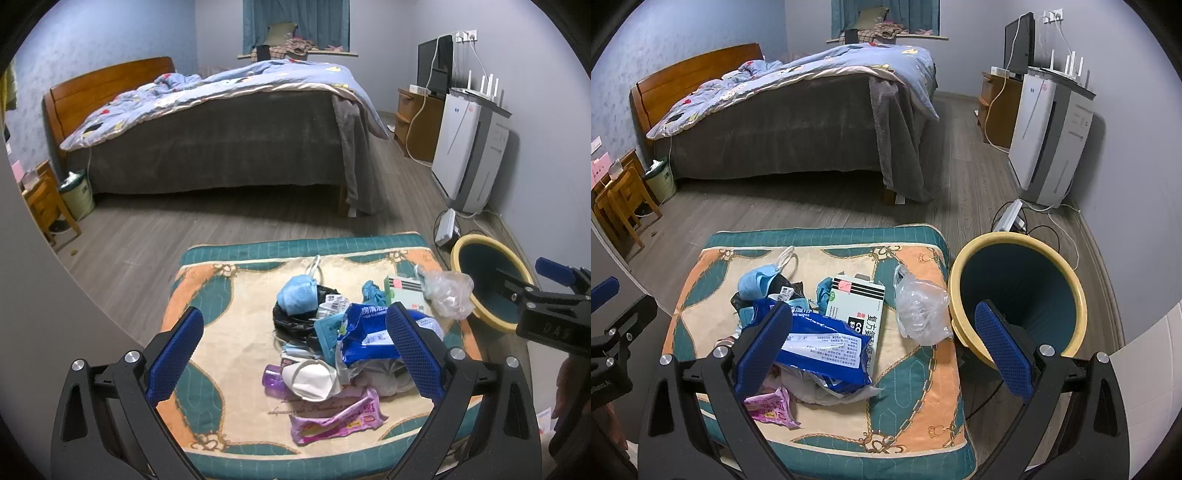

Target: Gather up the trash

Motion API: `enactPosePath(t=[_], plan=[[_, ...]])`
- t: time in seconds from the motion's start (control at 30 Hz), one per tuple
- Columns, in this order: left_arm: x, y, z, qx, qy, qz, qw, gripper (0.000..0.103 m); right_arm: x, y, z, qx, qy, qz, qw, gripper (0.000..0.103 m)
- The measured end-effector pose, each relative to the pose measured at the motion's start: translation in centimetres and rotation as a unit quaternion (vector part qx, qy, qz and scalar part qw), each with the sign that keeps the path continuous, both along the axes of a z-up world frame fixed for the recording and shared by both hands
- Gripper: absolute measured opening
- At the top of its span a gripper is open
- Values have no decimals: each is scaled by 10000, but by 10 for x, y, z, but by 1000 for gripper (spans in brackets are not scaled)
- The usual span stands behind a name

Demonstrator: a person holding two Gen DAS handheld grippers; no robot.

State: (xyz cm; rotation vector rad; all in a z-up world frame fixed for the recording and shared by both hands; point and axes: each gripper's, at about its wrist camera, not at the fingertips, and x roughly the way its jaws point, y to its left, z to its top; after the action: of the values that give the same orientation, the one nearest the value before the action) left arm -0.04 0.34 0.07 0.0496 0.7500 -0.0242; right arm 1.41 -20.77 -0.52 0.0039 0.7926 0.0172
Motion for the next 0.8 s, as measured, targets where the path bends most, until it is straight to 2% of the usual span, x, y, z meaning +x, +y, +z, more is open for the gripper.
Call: enactPosePath(t=[0.8], plan=[[0,2,0,-45,9,4,10000,98,0,0,-1,-2,6,-9,10000,97]])
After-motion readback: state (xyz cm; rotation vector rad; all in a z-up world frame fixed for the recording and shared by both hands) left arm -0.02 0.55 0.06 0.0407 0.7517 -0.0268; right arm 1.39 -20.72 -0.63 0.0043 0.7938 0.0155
